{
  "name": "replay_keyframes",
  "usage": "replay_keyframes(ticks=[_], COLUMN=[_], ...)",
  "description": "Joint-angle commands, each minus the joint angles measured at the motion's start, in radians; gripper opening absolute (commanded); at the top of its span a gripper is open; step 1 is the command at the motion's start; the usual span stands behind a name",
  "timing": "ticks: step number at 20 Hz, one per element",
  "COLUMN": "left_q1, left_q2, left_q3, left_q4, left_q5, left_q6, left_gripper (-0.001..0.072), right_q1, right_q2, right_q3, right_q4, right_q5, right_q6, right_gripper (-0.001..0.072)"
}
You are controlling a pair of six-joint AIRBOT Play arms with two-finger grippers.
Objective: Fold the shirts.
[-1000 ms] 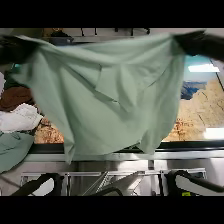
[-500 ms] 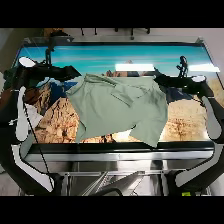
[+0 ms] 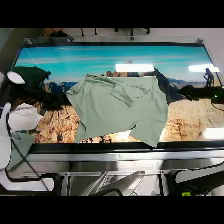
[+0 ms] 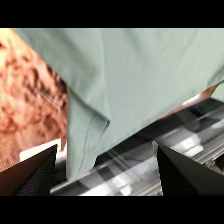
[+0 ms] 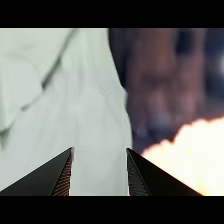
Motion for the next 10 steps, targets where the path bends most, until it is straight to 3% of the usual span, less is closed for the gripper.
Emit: replay_keyframes(ticks=[1, 5, 10], left_q1=[-0.043, -0.105, -0.208], left_q2=[0.196, 0.291, 0.258], left_q3=[-0.437, -0.675, -0.673], left_q4=[0.047, 0.029, 0.028], left_q5=[0.128, 0.325, 0.517], left_q6=[0.015, 0.014, 0.013], left_gripper=[0.0669, 0.0669, 0.0669], right_q1=[-0.093, -0.083, -0.052], right_q2=[0.018, 0.017, 0.015], right_q3=[-0.126, -0.217, -0.223], right_q4=[-0.034, -0.033, -0.034], right_q5=[0.092, 0.087, 0.08], right_q6=[0.0, -0.023, -0.025], right_gripper=[0.0393, 0.0393, 0.0394])
